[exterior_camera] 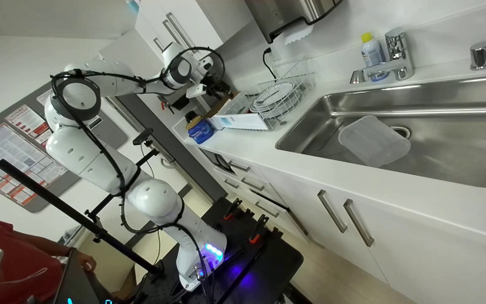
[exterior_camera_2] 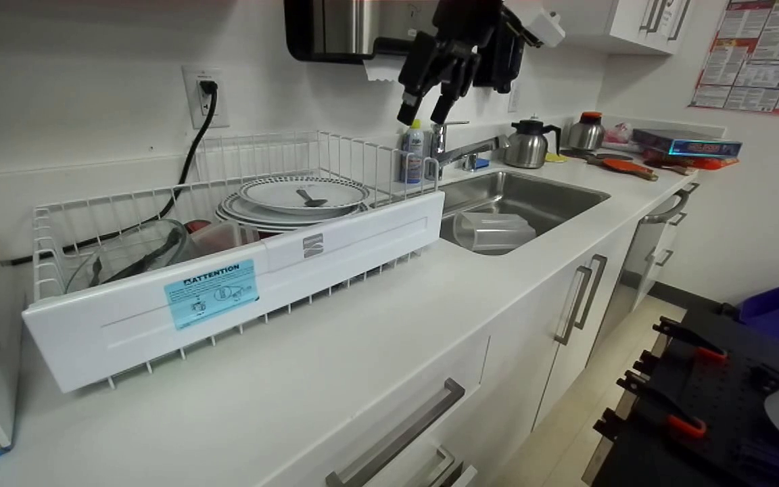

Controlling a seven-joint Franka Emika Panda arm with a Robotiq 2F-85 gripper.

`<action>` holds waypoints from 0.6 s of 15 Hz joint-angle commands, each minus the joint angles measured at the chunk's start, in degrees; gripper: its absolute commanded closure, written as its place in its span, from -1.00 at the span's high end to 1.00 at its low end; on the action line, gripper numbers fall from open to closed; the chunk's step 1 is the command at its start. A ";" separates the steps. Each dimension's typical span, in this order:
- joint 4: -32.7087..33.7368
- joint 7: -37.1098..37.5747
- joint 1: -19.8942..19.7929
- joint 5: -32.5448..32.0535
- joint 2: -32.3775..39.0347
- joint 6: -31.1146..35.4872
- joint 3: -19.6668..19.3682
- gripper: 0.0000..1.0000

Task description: Put the spoon on the plate in the sink

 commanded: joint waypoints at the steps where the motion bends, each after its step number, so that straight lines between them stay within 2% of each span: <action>1: 2.62 2.94 -0.52 -0.95 6.39 12.01 -0.62 1.00; 5: 6.82 11.21 -0.89 -7.00 15.14 24.03 -1.85 1.00; 9: 14.14 19.28 1.81 -15.66 23.27 25.64 -5.46 1.00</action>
